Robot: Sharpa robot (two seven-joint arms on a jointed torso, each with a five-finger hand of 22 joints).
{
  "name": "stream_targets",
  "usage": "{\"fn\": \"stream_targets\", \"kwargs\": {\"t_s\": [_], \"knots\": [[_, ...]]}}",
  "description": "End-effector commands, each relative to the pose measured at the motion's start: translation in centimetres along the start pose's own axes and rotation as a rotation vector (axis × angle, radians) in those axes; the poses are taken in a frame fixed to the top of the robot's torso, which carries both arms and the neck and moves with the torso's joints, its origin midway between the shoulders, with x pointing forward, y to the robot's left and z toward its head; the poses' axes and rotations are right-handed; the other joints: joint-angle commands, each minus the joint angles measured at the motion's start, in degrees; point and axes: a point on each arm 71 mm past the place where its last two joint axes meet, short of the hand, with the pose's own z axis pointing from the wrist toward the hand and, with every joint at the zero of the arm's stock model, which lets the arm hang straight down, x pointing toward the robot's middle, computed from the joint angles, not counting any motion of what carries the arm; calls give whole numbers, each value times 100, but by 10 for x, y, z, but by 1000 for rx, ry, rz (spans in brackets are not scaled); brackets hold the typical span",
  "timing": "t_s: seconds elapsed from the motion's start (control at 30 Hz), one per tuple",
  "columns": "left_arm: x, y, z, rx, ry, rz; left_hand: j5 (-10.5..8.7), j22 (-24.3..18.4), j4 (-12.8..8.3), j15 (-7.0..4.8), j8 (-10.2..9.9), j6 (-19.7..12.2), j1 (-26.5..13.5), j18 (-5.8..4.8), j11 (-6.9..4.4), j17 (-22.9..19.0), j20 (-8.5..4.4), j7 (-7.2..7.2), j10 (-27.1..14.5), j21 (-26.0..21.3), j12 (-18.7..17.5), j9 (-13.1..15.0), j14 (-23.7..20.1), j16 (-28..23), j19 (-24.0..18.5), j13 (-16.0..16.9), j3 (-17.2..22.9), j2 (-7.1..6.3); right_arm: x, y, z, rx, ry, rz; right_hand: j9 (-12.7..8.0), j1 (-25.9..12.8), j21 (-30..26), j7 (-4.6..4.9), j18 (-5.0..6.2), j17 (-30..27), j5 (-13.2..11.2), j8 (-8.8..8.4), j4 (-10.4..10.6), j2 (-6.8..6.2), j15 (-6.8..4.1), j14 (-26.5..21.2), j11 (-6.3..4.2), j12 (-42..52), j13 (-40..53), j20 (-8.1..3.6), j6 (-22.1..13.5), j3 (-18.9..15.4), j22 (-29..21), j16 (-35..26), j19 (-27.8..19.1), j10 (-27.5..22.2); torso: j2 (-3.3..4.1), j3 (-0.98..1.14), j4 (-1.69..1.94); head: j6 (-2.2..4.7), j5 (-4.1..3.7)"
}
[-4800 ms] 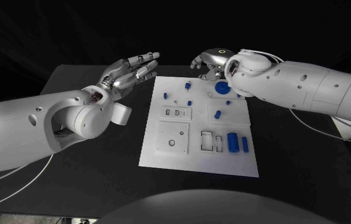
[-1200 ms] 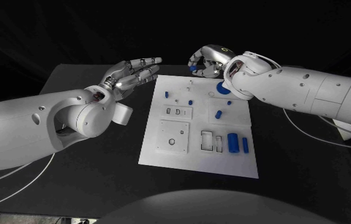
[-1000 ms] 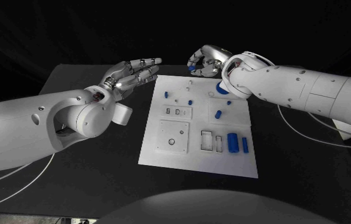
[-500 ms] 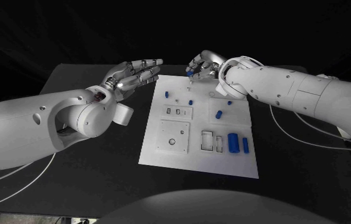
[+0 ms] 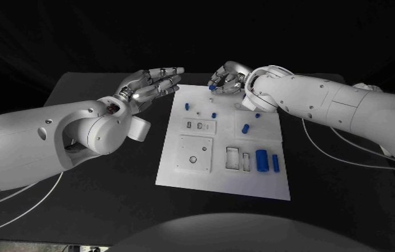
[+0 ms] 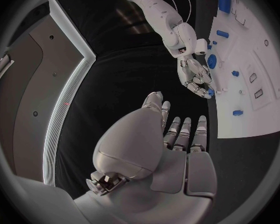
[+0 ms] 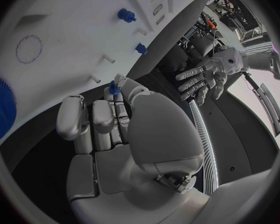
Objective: Assemble the parts on the task board
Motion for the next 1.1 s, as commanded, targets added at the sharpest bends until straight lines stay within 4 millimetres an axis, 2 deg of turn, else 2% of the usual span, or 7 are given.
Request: {"fn": "stream_targets", "kwargs": {"t_s": [0.03,0.23,0.6,1.1], "knots": [[3,-1,1,3,17,0,22,-4,13,-7,21,23,44,-54,6,10,-1,7,27,24,33,5,40,43,49,7,32,15,5,-1,1,21,59,3,5,31,-44,-16,-5,-20,-22,-19,12,-2,-4,-39,-5,-36,-12,-22,-49,-21,357,-34,-26,-62,1,0,2,1,-11],[4,-1,1,-1,24,-3,23,-4,18,-4,23,25,42,-56,9,11,-1,9,28,25,38,5,42,48,51,7,34,17,8,-2,2,34,63,-13,3,45,-55,-23,-4,-31,-13,-31,17,10,-6,-51,-9,-66,-31,-24,-71,-16,358,-41,-30,-85,5,3,13,1,-25],[6,0,1,-6,29,-5,25,-4,27,1,24,20,39,-58,14,11,0,13,25,26,37,4,44,53,53,6,38,20,8,-1,4,50,27,-38,-10,97,-88,-26,-1,-27,48,-90,20,27,-14,-60,-18,-179,-99,-33,-183,2,363,-40,-40,-214,3,-5,12,1,-15],[7,0,1,-13,36,-7,28,-3,43,12,31,30,34,-63,19,13,1,19,30,29,56,4,53,69,58,7,44,21,8,-2,4,67,7,-47,-10,116,-143,-44,8,-64,50,-122,62,98,-23,-88,-39,-310,-186,-40,-254,31,359,-56,-66,-384,2,-1,7,1,11]]}}
